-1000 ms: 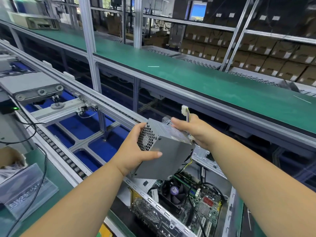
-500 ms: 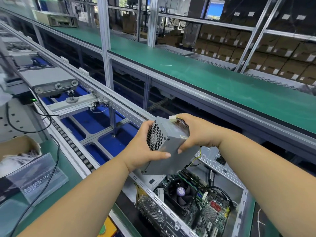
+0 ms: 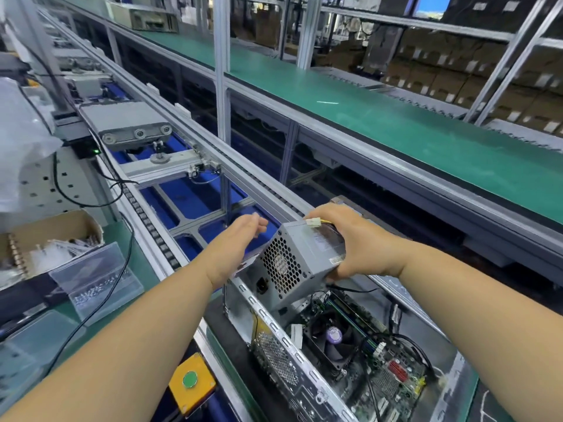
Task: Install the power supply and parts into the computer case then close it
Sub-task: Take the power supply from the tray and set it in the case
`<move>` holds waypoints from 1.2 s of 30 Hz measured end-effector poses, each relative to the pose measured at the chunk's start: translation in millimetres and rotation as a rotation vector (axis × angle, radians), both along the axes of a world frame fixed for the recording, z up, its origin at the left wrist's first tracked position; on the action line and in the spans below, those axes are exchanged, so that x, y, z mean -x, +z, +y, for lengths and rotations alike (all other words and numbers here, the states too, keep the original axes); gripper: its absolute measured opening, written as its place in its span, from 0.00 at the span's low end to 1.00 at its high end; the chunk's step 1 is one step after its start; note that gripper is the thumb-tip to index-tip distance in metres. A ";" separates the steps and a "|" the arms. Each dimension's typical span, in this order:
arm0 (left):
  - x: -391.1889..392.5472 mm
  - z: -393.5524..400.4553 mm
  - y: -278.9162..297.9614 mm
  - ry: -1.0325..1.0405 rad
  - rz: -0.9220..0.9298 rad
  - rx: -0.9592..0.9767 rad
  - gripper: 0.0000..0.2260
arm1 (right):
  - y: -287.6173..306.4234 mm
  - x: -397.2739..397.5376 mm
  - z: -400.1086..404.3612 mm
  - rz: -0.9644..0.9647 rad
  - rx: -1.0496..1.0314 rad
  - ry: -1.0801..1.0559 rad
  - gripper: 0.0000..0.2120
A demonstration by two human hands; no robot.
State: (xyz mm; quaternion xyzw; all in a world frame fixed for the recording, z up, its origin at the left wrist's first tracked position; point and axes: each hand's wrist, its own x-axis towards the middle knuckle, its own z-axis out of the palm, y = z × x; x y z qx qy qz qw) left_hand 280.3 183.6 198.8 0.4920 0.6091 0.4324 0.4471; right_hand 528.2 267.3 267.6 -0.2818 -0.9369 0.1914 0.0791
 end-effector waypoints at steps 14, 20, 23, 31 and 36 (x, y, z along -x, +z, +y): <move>1.8 -3.3 -12.2 0.033 0.085 0.058 0.26 | -41.4 20.8 -14.9 -0.022 -0.210 0.110 0.41; 2.5 -7.9 -10.4 0.082 0.104 0.127 0.24 | -43.2 19.5 -19.4 -0.031 -0.178 0.072 0.43; 2.9 -10.1 -9.3 0.077 0.100 0.134 0.23 | -50.9 21.6 -21.0 -0.061 -0.163 0.088 0.43; 3.5 -14.5 -8.7 0.057 0.137 0.149 0.21 | -73.6 33.0 -18.2 -0.136 -0.128 0.066 0.43; 2.1 -15.7 -7.1 0.050 0.139 0.155 0.21 | -73.5 42.4 -11.8 -0.163 -0.110 0.093 0.44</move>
